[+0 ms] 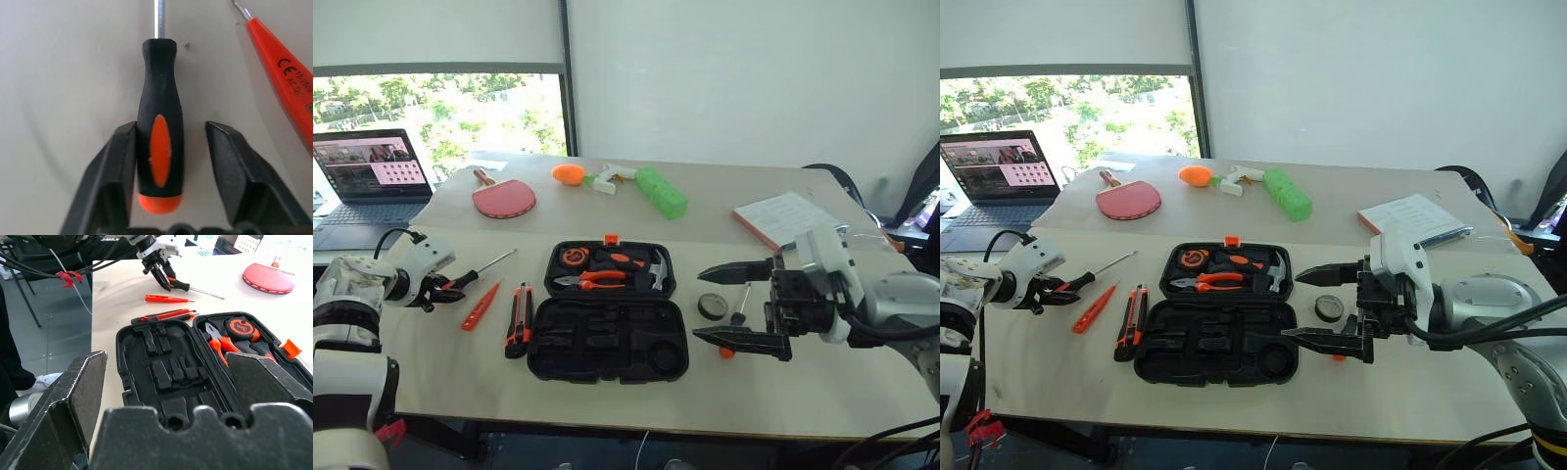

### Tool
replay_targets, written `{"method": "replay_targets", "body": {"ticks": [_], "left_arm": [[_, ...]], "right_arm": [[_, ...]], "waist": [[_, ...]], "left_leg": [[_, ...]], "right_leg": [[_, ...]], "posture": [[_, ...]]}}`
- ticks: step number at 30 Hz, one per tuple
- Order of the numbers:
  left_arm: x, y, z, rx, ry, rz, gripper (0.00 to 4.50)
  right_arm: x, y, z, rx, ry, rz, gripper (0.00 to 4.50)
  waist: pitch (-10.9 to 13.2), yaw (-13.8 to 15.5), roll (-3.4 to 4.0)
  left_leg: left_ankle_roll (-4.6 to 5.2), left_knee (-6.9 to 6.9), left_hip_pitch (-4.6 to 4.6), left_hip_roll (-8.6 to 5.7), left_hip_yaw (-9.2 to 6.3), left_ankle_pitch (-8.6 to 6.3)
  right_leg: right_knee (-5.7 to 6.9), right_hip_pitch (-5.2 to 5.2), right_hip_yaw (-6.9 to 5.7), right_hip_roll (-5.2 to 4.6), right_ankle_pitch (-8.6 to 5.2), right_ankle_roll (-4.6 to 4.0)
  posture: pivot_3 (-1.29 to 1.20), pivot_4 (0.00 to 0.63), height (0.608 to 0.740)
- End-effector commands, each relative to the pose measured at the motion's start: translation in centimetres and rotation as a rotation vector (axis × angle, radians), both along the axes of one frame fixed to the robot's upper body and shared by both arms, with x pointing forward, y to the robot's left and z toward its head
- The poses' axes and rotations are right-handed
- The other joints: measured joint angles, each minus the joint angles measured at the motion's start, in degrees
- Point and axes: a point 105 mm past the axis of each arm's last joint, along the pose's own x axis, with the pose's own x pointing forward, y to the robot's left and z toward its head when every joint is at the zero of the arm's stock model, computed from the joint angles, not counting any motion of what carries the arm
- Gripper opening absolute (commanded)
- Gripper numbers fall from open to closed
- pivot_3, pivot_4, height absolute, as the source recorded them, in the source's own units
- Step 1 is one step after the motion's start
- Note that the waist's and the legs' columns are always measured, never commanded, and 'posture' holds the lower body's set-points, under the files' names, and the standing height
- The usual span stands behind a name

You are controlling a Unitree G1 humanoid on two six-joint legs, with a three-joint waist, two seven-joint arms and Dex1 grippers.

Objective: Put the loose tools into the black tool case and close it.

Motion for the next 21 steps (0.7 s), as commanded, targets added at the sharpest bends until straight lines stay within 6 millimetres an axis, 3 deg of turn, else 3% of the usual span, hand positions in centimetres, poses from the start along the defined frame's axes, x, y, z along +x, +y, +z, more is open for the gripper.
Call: {"method": "replay_targets", "body": {"ticks": [1,3,7,10,13,17,21], "left_arm": [[0.0,0.2,0.4,-0.019,-0.009,0.020,0.87],[0.8,-0.1,2.1,-0.054,-0.081,0.021,0.87],[2.8,-3.2,7.6,-0.190,-0.268,-0.086,0.87],[3.3,-8.5,10.5,-0.247,-0.271,-0.326,0.87],[2.1,-13.0,9.8,-0.207,-0.181,-0.555,0.87],[-0.3,-18.4,7.3,-0.141,-0.052,-0.749,0.87],[-1.8,-21.2,5.5,-0.065,0.010,-0.843,0.87]], "right_arm": [[-0.6,-0.3,0.8,-0.002,-0.041,-0.009,4.50],[-0.6,-0.6,0.8,0.002,-0.036,-0.029,4.50],[-0.7,-1.4,0.3,0.008,-0.011,-0.073,4.50],[-0.9,-1.9,-0.4,0.015,0.021,-0.105,4.50],[-0.9,-2.1,-1.1,0.017,0.040,-0.129,4.50],[-1.0,-2.3,-1.8,0.011,0.055,-0.156,4.50],[-1.1,-2.1,-1.9,0.021,0.058,-0.169,4.50]], "waist": [[0.00,0.00,0.00],[0.00,0.04,0.00],[0.13,0.44,-0.33],[0.13,1.10,-0.36],[0.13,1.37,-0.36],[0.11,0.36,-0.29],[0.12,-0.56,-0.28]], "left_leg": [[0.00,0.00,0.02,0.00,0.00,0.00],[0.00,0.02,0.00,0.00,-0.02,0.00],[0.00,0.14,-0.19,0.01,-0.11,0.00],[0.01,0.23,-0.33,-0.03,-0.15,-0.01],[0.06,0.31,-0.44,-0.08,-0.17,-0.04],[0.09,0.35,-0.40,-0.06,-0.18,-0.06],[0.09,0.39,-0.36,-0.01,-0.29,-0.05]], "right_leg": [[0.01,0.02,0.00,0.00,0.00,0.00],[0.00,0.03,0.00,0.00,0.00,0.00],[-0.01,-0.04,-0.08,0.01,0.01,0.01],[-0.10,-0.02,-0.13,-0.03,0.05,0.09],[-0.19,0.02,-0.14,-0.09,0.07,0.17],[-0.19,0.02,-0.06,-0.04,0.08,0.19],[-0.05,0.01,-0.01,0.08,0.08,0.16]], "posture": [[0.00,0.150,0.740],[0.00,0.150,0.740],[0.00,0.150,0.740],[0.00,0.150,0.740],[0.00,0.150,0.740],[0.00,0.150,0.740],[0.00,0.150,0.740]]}}
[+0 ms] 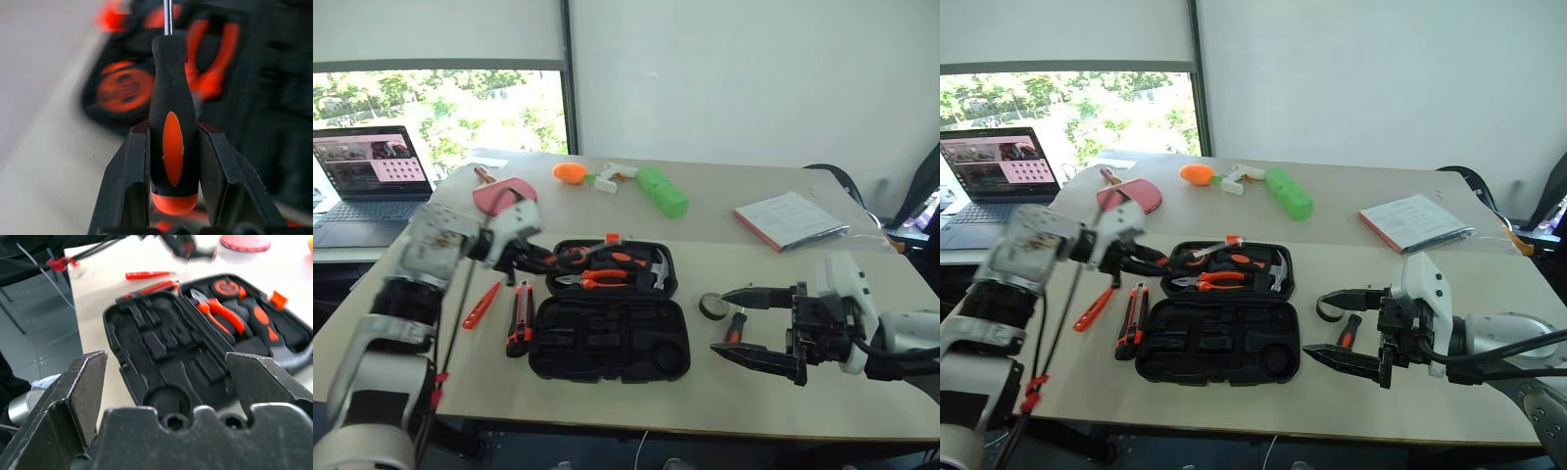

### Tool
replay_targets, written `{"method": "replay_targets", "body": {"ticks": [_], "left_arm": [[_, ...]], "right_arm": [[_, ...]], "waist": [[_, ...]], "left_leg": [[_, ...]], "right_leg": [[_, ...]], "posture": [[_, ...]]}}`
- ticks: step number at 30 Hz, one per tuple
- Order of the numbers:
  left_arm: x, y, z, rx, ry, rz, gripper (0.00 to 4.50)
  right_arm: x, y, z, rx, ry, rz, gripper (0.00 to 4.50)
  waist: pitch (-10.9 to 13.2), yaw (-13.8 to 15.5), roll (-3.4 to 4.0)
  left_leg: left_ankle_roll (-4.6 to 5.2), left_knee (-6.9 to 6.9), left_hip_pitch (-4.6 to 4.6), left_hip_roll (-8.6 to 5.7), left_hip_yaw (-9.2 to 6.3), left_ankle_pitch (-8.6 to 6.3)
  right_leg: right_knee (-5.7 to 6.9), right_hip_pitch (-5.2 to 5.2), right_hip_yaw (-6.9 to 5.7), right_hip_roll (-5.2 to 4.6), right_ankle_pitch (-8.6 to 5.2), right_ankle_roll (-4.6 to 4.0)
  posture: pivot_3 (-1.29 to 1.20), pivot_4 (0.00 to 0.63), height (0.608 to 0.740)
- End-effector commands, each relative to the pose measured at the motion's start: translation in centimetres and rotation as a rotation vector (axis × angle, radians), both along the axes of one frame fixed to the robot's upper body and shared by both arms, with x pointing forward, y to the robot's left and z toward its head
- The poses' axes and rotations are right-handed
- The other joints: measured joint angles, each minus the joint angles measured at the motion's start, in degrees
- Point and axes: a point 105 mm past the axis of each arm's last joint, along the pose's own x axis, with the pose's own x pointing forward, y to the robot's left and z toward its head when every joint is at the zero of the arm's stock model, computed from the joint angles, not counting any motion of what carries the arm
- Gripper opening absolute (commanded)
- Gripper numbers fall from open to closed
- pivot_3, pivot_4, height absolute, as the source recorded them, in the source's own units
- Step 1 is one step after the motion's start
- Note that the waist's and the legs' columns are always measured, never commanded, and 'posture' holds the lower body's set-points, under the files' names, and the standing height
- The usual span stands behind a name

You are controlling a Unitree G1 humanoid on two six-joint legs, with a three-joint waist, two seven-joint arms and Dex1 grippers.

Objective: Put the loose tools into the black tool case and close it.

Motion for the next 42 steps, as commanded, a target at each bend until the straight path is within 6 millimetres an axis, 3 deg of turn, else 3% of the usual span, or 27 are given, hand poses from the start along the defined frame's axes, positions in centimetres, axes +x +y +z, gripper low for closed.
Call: {"method": "replay_targets", "body": {"ticks": [1,8,12,24,25,30,32,35,36,38,42], "left_arm": [[-1.1,-1.8,0.4,0.077,-0.050,-0.076,0.87],[-1.0,-0.9,-2.7,0.225,-0.065,-0.105,0.87],[-1.8,-1.5,-2.8,0.183,-0.020,-0.153,0.87],[0.4,-2.2,-2.9,0.201,-0.121,-0.162,0.87],[0.4,-2.4,-2.8,0.189,-0.116,-0.169,1.88],[-0.6,-3.1,-0.6,0.089,-0.060,-0.187,3.53],[-1.3,-3.0,1.2,0.046,-0.045,-0.208,4.09],[-1.4,-3.0,2.5,0.034,-0.068,-0.225,4.09],[-1.2,-3.2,2.6,0.038,-0.080,-0.228,3.87],[-1.1,-3.8,2.1,0.058,-0.090,-0.243,3.42],[-0.7,-4.5,0.8,0.110,-0.109,-0.268,1.86]], "right_arm": [[-0.4,0.3,0.9,0.008,-0.054,-0.003,4.50],[-0.7,0.6,0.7,0.012,-0.053,-0.026,4.50],[-0.7,0.6,0.7,0.018,-0.055,-0.038,4.50],[-0.5,0.7,0.9,0.023,-0.062,-0.058,4.50],[-0.5,0.7,0.9,0.024,-0.062,-0.059,4.50],[-0.5,0.8,0.8,0.026,-0.057,-0.062,4.50],[-0.5,0.7,0.6,0.027,-0.052,-0.066,4.50],[-0.4,0.7,0.5,0.030,-0.048,-0.068,4.50],[-0.3,0.7,0.5,0.030,-0.048,-0.067,4.50],[-0.3,0.9,0.5,0.033,-0.049,-0.064,4.50],[-0.2,0.9,0.5,0.035,-0.051,-0.063,4.50]], "waist": [[0.00,-0.22,0.01],[0.01,-0.05,0.04],[0.01,0.21,0.04],[0.01,1.14,0.03],[0.01,1.26,0.04],[0.00,1.29,0.04],[0.01,1.26,0.04],[0.00,1.24,0.04],[-0.01,1.24,0.07],[-0.05,1.25,0.13],[-0.05,1.31,0.14]], "left_leg": [[0.00,0.03,0.01,0.00,-0.02,0.00],[0.02,0.26,0.05,-0.01,-0.16,-0.01],[0.03,0.37,-0.11,-0.02,-0.22,-0.01],[0.05,0.42,-0.12,-0.06,-0.25,-0.03],[0.06,0.44,-0.12,-0.07,-0.25,-0.03],[0.06,0.50,-0.14,-0.08,-0.31,-0.02],[0.06,0.50,-0.16,-0.08,-0.35,-0.02],[0.06,0.49,-0.20,-0.08,-0.39,-0.02],[0.06,0.49,-0.20,-0.08,-0.40,-0.02],[0.07,0.49,-0.18,-0.09,-0.40,-0.03],[0.07,0.50,-0.19,-0.11,-0.41,-0.03]], "right_leg": [[0.03,0.00,0.00,0.00,0.00,0.00],[0.08,0.13,0.00,0.03,0.00,0.00],[0.06,0.10,-0.05,0.01,0.01,0.03],[0.05,0.12,-0.06,0.00,0.03,0.05],[0.05,0.13,-0.06,0.00,0.04,0.07],[0.05,0.19,-0.05,0.00,0.05,0.09],[0.05,0.17,-0.06,0.01,0.05,0.09],[0.05,0.15,-0.07,0.03,0.04,0.09],[0.04,0.15,-0.07,0.03,0.04,0.09],[0.03,0.17,-0.07,0.02,0.04,0.09],[0.03,0.18,-0.08,0.01,0.04,0.10]], "posture": [[0.00,0.150,0.740],[0.00,0.150,0.740],[0.00,0.150,0.740],[0.00,0.150,0.740],[0.00,0.150,0.740],[0.00,0.150,0.740],[0.00,0.150,0.740],[0.00,0.150,0.740],[0.00,0.150,0.740],[0.00,0.150,0.740],[0.00,0.150,0.740]]}}
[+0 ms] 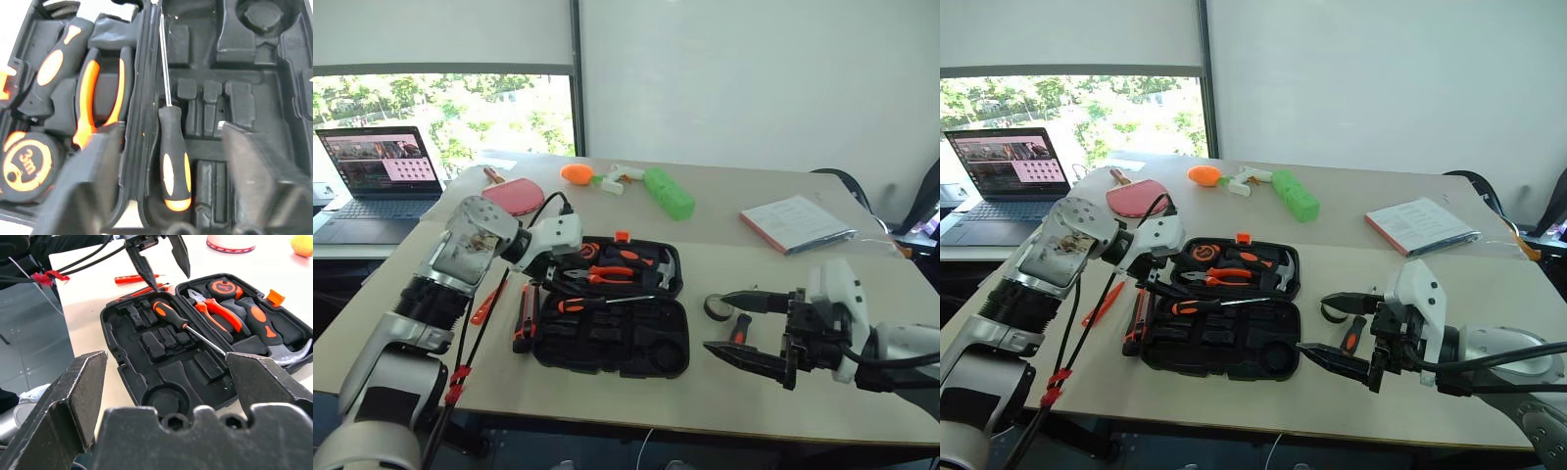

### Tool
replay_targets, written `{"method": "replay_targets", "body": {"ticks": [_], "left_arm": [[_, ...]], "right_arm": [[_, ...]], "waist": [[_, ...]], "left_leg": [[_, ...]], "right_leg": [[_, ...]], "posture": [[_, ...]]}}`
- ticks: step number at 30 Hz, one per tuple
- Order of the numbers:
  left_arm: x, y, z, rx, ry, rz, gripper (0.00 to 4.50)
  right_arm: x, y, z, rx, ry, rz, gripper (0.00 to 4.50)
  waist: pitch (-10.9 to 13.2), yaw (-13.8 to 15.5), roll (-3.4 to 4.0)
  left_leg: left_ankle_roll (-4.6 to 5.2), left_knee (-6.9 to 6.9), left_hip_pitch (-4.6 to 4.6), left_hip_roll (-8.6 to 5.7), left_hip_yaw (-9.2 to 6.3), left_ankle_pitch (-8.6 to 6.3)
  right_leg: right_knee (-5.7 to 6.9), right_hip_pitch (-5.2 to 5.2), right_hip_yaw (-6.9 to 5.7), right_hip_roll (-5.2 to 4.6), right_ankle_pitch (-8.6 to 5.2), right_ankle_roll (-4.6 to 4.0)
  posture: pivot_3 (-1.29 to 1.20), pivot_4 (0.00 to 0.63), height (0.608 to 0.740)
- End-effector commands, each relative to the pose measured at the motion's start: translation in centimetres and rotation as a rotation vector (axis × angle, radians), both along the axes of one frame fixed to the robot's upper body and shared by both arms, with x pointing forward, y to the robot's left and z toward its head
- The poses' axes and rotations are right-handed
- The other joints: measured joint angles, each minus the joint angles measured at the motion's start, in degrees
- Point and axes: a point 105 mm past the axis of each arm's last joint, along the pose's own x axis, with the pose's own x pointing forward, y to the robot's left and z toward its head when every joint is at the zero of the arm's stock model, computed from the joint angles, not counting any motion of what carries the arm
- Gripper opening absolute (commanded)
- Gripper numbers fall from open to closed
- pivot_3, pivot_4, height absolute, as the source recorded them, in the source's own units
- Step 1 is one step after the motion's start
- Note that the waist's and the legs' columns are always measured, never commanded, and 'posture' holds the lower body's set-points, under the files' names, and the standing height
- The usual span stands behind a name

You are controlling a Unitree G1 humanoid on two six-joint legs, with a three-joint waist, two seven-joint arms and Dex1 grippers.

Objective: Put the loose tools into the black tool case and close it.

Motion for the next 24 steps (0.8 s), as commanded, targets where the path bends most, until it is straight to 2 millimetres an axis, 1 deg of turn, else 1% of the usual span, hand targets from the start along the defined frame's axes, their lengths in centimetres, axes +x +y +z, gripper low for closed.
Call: {"method": "replay_targets", "body": {"ticks": [1,2,4,5,19,22,24], "left_arm": [[0.5,-0.6,-0.6,0.050,-0.063,-0.027,1.54],[0.7,-0.8,-1.1,0.062,-0.072,-0.026,1.11],[0.9,-1.2,-1.8,0.074,-0.074,-0.034,0.48],[0.9,-1.4,-1.9,0.077,-0.073,-0.040,0.09],[2.0,-2.6,-3.1,0.117,-0.105,-0.029,0.09],[2.4,-2.9,-2.7,0.100,-0.120,-0.013,0.09],[2.2,-2.9,-2.2,0.079,-0.103,-0.011,0.09]], "right_arm": [[-0.1,0.2,0.8,0.003,-0.050,0.006,4.50],[-0.1,0.2,0.8,0.004,-0.051,0.004,4.50],[-0.2,0.1,0.8,0.005,-0.049,0.000,4.50],[-0.2,0.2,0.7,0.006,-0.049,-0.001,4.50],[-0.5,0.4,0.6,0.031,-0.049,-0.014,4.50],[-0.5,0.4,0.6,0.032,-0.049,-0.015,4.50],[-0.5,0.3,0.6,0.032,-0.048,-0.017,4.50]], "waist": [[0.00,-0.06,0.00],[0.00,-0.05,0.00],[0.00,-0.05,0.00],[0.00,-0.07,0.00],[0.00,0.00,0.00],[0.00,0.04,0.01],[0.00,-0.02,0.01]], "left_leg": [[0.00,0.01,-0.01,0.00,0.00,0.00],[0.00,0.01,-0.01,0.00,0.00,0.00],[0.00,-0.01,-0.01,0.00,-0.01,0.00],[0.00,-0.01,-0.01,0.00,-0.02,0.00],[0.01,0.00,-0.02,-0.02,-0.04,0.00],[0.01,0.01,0.00,-0.03,-0.06,0.00],[0.01,0.04,0.00,-0.03,-0.07,0.00]], "right_leg": [[-0.01,0.00,0.00,0.00,0.00,0.00],[-0.01,0.00,0.00,0.00,0.00,0.00],[-0.01,-0.01,0.00,0.01,0.00,0.00],[-0.01,-0.01,0.00,0.02,0.00,0.00],[-0.02,0.00,0.00,0.00,0.00,0.01],[-0.02,0.04,0.00,-0.01,0.01,0.01],[-0.02,0.05,0.00,0.00,0.01,0.02]], "posture": [[0.00,0.150,0.740],[0.00,0.150,0.740],[0.00,0.150,0.740],[0.00,0.150,0.740],[0.00,0.150,0.740],[0.00,0.150,0.740],[0.00,0.150,0.740]]}}
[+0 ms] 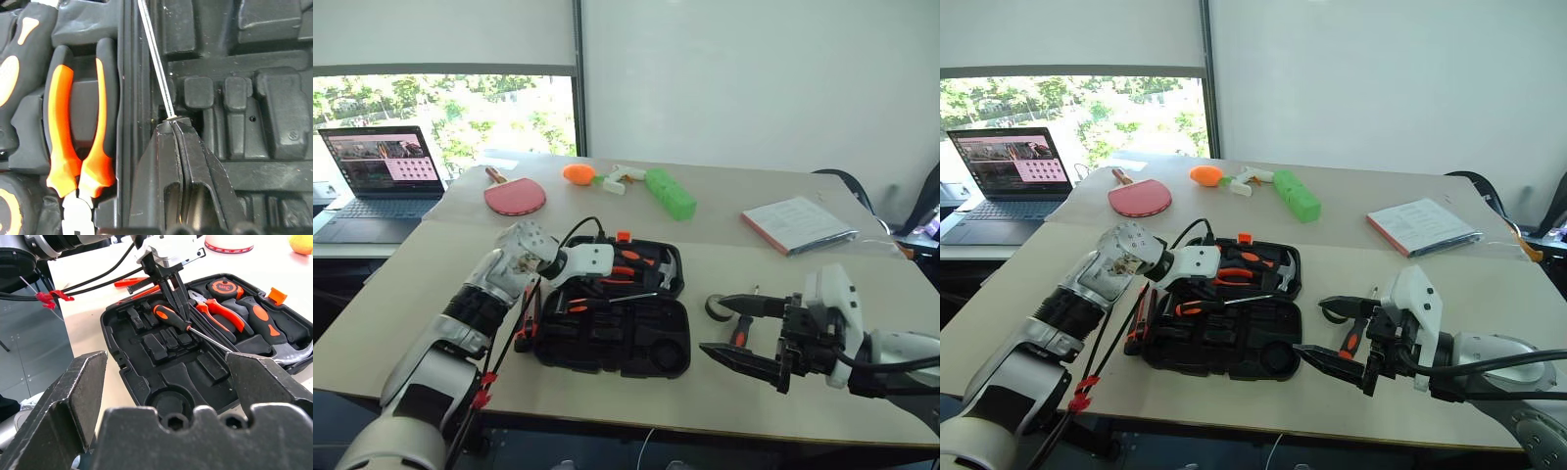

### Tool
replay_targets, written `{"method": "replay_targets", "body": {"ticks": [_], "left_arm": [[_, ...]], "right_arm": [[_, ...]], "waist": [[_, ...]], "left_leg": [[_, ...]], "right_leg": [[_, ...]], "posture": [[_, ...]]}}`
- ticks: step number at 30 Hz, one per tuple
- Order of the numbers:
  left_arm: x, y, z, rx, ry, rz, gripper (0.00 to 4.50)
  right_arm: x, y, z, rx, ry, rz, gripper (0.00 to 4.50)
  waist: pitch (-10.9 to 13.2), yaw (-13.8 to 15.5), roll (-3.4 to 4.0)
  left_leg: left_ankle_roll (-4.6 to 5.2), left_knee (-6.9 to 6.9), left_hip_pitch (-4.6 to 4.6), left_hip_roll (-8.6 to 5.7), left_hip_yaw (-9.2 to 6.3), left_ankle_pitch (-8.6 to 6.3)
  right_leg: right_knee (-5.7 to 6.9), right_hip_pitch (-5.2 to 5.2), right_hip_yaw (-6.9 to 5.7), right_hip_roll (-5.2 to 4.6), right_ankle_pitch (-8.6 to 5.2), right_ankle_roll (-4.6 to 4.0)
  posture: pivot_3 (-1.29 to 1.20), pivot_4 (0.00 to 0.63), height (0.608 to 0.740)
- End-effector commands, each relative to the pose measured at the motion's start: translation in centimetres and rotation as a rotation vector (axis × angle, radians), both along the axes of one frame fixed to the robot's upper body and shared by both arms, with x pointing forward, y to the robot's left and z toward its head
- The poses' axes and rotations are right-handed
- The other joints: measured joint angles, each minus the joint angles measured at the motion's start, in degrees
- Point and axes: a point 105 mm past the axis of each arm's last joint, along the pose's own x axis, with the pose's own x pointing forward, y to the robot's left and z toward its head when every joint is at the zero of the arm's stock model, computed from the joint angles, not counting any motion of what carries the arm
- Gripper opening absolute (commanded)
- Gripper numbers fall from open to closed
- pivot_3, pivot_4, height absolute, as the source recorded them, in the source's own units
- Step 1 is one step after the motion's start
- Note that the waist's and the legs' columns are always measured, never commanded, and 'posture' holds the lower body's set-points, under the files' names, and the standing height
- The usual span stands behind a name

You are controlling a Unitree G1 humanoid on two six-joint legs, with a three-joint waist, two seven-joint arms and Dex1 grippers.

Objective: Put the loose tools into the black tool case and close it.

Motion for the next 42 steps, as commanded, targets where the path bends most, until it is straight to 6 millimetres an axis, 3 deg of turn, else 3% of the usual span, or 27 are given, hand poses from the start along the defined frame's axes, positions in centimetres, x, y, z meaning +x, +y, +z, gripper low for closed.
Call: {"method": "replay_targets", "body": {"ticks": [1,5,13,21,29,42], "left_arm": [[0.1,-0.4,1.8,-0.033,-0.014,-0.005,0.09],[0.2,-0.1,2.2,-0.039,-0.006,0.008,0.09],[0.2,-0.9,0.7,-0.001,-0.019,-0.024,0.09],[-0.4,-0.6,1.8,-0.014,-0.009,-0.050,0.09],[0.1,0.5,-0.2,0.100,-0.060,-0.054,0.09],[-0.6,0.5,-3.0,0.210,-0.075,-0.150,0.09]], "right_arm": [[-0.3,0.1,0.9,0.009,-0.055,0.006,4.50],[-0.3,0.1,0.8,0.009,-0.053,0.004,4.50],[-0.2,0.2,0.9,0.014,-0.056,0.010,4.50],[-0.1,0.1,0.7,0.015,-0.051,0.001,4.50],[-0.1,0.1,0.7,0.019,-0.055,-0.003,4.50],[0.1,0.0,0.6,0.026,-0.052,-0.015,4.50]], "waist": [[0.00,-0.09,0.00],[0.00,-0.15,0.00],[0.00,-0.13,0.00],[0.00,-0.18,0.00],[0.00,-0.12,0.00],[-0.08,-0.09,0.12]], "left_leg": [[0.00,0.00,0.00,0.00,0.00,0.00],[0.00,-0.03,-0.01,0.01,-0.02,0.00],[0.00,-0.03,-0.02,0.00,-0.03,0.00],[0.00,-0.03,-0.02,0.01,-0.04,0.00],[0.00,-0.03,-0.02,0.01,-0.04,0.00],[0.00,-0.03,0.12,0.00,-0.03,0.00]], "right_leg": [[0.00,0.00,0.00,0.00,0.00,0.00],[0.00,-0.03,0.00,0.02,0.00,0.00],[0.00,-0.03,0.00,0.02,-0.01,0.00],[0.00,-0.04,0.00,0.03,-0.01,0.00],[0.00,-0.03,0.00,0.03,-0.01,0.00],[-0.03,0.13,0.00,0.02,-0.01,0.00]], "posture": [[0.00,0.150,0.740],[0.00,0.150,0.740],[0.00,0.150,0.740],[0.00,0.150,0.740],[0.00,0.150,0.740],[0.00,0.150,0.740]]}}
